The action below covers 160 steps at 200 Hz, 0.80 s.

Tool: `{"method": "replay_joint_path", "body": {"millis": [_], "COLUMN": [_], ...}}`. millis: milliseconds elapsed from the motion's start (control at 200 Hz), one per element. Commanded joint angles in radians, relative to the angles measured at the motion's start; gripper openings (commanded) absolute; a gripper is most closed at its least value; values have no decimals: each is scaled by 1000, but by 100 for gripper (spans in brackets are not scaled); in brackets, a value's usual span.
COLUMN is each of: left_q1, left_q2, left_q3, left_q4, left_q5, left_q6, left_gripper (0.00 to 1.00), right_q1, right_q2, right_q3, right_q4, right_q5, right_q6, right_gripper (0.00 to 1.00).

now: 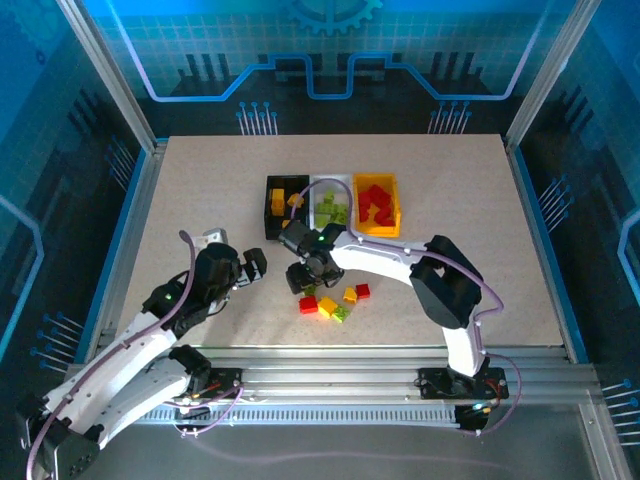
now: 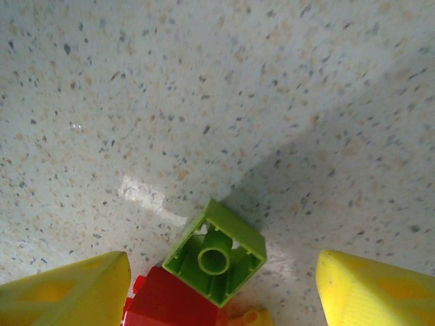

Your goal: Sort the legos into containers by color

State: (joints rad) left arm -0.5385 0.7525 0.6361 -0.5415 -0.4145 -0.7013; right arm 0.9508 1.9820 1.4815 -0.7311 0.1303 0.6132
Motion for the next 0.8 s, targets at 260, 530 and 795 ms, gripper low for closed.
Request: {"method": "replay_joint_path", "body": {"millis": [260, 530, 795], "left_q1": [15, 19, 21], "left_q2": [-50, -51, -48], "left_q3": [-42, -41, -46], "left_q4": [-12, -10, -2], "left_q5": [-2, 1, 9], "left_q6": [3, 2, -1], "left_gripper": [99, 99, 99], "right_q1": [8, -7, -28], "right_q2": [111, 143, 56], "right_q3": [97, 106, 53], "right_q4": [-104, -101, -17], "right_q5": [-4, -24, 6], "right_q6": [50, 46, 48], "right_gripper": [69, 52, 35]}}
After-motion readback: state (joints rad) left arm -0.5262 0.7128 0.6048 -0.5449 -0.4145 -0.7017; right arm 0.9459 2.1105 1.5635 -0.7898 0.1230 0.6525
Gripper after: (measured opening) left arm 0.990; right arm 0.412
